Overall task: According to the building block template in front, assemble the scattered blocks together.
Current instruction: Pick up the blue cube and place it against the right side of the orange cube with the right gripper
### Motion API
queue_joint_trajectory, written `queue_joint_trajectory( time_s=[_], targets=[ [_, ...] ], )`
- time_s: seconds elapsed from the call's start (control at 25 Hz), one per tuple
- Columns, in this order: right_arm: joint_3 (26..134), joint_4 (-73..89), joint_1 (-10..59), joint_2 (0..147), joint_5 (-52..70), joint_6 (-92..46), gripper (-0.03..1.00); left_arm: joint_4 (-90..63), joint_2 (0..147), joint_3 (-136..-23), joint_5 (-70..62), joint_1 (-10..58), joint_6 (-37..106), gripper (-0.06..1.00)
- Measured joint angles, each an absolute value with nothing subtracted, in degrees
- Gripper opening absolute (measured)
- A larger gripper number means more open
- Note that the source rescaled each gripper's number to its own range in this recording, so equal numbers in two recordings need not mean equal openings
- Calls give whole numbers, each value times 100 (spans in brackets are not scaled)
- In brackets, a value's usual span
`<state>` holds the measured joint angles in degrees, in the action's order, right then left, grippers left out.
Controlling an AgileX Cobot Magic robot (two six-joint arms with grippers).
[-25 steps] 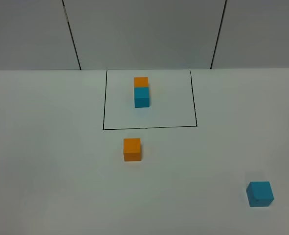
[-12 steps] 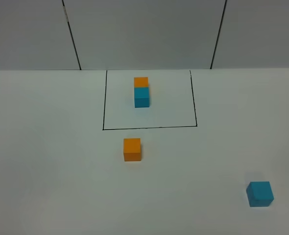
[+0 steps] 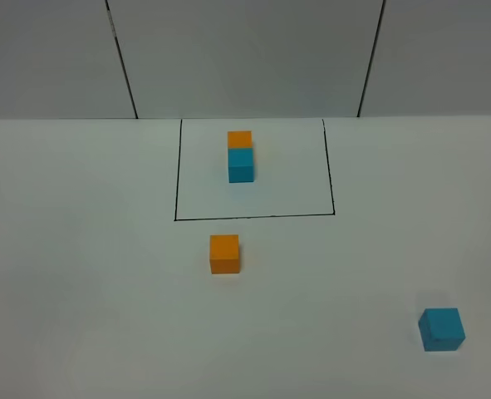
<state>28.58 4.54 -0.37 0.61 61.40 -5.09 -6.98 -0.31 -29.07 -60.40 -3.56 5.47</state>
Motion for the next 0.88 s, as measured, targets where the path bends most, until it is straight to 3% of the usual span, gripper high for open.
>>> queue_joint_trajectory(
  time_s=[0.88],
  targets=[
    [2858, 557, -37, 146, 6140, -208, 70, -698, -31, -2907, -6036, -356, 535, 71]
  ],
)
